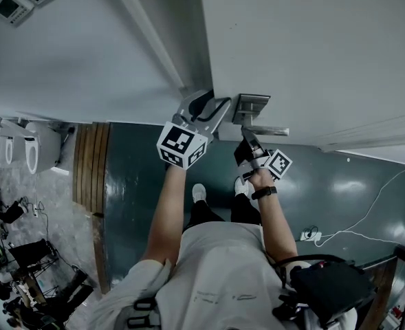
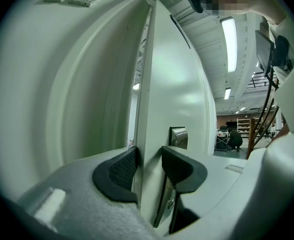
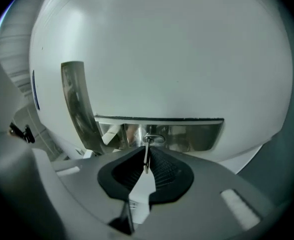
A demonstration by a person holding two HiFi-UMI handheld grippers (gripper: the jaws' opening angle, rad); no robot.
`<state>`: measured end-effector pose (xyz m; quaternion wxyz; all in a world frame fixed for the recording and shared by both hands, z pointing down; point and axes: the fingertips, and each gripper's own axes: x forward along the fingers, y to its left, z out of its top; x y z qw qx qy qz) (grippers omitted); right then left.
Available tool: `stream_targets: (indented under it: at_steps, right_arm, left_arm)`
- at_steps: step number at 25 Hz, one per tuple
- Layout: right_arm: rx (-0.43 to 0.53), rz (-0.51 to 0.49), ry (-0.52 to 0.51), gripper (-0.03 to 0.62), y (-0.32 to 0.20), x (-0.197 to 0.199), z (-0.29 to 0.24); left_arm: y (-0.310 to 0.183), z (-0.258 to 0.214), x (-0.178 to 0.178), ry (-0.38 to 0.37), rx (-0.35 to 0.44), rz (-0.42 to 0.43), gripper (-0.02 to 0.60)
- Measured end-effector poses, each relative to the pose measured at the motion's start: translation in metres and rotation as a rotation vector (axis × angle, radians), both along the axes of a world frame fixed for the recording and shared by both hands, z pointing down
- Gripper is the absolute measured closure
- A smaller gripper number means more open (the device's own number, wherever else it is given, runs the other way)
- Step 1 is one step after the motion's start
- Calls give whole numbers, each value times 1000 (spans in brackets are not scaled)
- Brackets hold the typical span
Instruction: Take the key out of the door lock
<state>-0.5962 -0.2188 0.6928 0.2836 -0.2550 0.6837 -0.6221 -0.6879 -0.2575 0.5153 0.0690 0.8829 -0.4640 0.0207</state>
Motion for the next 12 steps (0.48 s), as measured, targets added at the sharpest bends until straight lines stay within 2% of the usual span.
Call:
stream_targets:
  at_steps: [3,8,12]
  right_arm:
    - [-38,53,-60,562,1,2,3]
    - [-58,66,-33,565,4,2,2]
    - [-64,62,-4,566,35,4,8]
  left_arm:
    - [-1,0,1,-1,-10,1,420]
    - [0,2,0,-11,-29,8,419]
    - [-1,2,0,-18,-42,19,419]
